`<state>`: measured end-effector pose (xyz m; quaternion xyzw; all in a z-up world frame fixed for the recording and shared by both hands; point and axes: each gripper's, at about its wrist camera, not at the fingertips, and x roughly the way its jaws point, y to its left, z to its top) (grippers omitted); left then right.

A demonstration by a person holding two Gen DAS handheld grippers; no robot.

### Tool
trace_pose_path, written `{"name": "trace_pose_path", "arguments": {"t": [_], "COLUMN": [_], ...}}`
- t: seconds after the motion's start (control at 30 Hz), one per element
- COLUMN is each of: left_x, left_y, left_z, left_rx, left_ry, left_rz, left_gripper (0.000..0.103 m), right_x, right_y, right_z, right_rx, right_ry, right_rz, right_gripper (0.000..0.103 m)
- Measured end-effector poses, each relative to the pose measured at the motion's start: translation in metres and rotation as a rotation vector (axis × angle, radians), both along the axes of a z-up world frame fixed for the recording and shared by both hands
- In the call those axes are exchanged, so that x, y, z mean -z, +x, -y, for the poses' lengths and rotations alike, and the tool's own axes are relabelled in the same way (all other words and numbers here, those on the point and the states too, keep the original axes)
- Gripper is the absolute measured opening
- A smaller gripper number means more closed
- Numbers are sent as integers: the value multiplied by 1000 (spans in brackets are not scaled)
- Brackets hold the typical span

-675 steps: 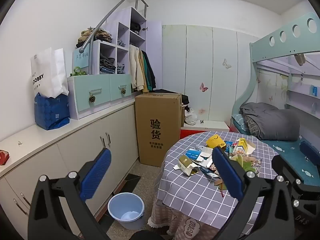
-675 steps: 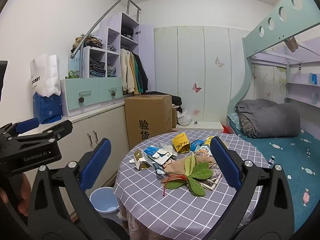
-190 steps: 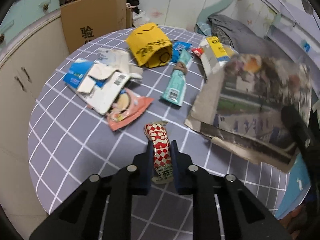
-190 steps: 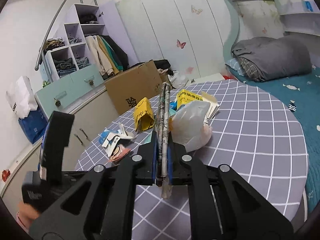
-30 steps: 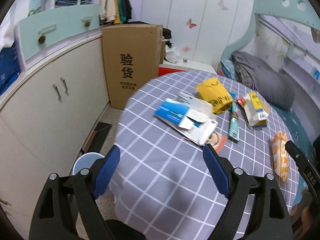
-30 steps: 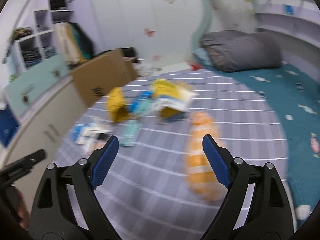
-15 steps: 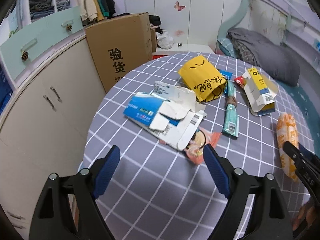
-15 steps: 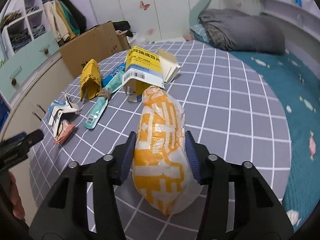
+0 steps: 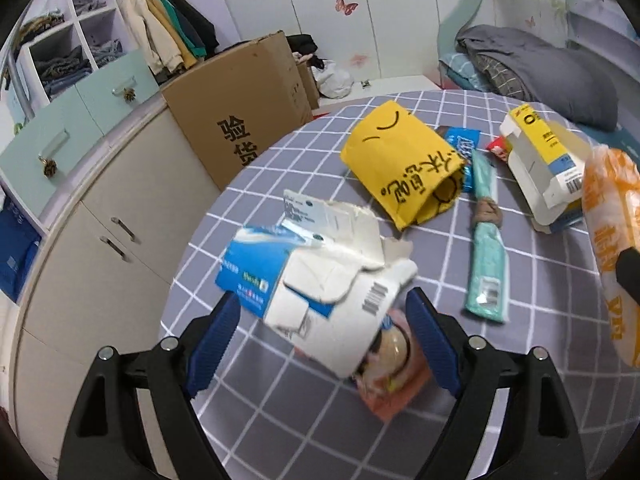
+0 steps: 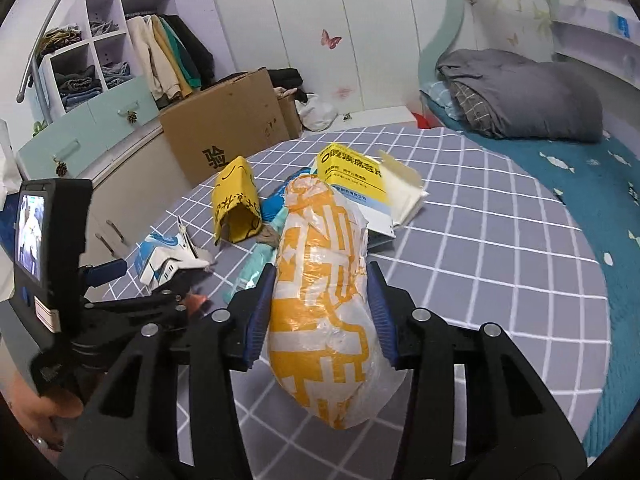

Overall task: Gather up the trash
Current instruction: 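Grasp the white paper box with the left tool while the right tool holds the bag, then carry the box and bag to the wastebasket and open both tools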

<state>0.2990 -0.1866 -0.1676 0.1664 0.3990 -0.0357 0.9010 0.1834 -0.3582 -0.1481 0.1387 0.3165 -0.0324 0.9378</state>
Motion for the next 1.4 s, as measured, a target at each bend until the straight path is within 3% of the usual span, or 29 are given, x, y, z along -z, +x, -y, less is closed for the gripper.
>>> {"name": "trace_pose_path", "arguments": {"t": [0.07, 0.1, 0.17, 0.23, 0.4, 0.5, 0.63, 0.77, 1.03, 1.4], "left_x": [2, 3, 5, 5, -4, -18, -39, -45, -49, -44], "left_y": [6, 8, 11, 10, 4, -8, -24, -28, -53, -75], "left_z": [3, 5, 7, 9, -1, -18, -52, -85, -146, -257], "left_rx": [0, 4, 8, 13, 3, 2, -23, -33, -82, -238], "left_ry": [16, 15, 25, 38, 10, -36, -161, -288, -421, -515], "left_rz": [0, -8, -10, -1, 16, 53, 91, 51, 89, 141], "left_gripper": [76, 68, 65, 44, 22, 14, 3, 2, 2, 2], "right_x": [1, 2, 2, 2, -1, -5, -14, -22, -36, -33], "right_y": [6, 9, 12, 14, 14, 8, -1, -4, -3, 18], "right_z": [-2, -4, -7, -10, -15, -23, -35, -55, -118, -237], "right_rx": [-11, -16, -30, -37, -55, -58, -64, -93, -194, -418], "right_ry": [6, 4, 13, 9, 15, 1, -11, -35, -63, -76], "right_rz": [3, 0, 6, 7, 12, 19, 37, 41, 57, 20], "right_gripper": [45, 45, 45, 45, 45, 45, 45, 45, 45, 45]}}
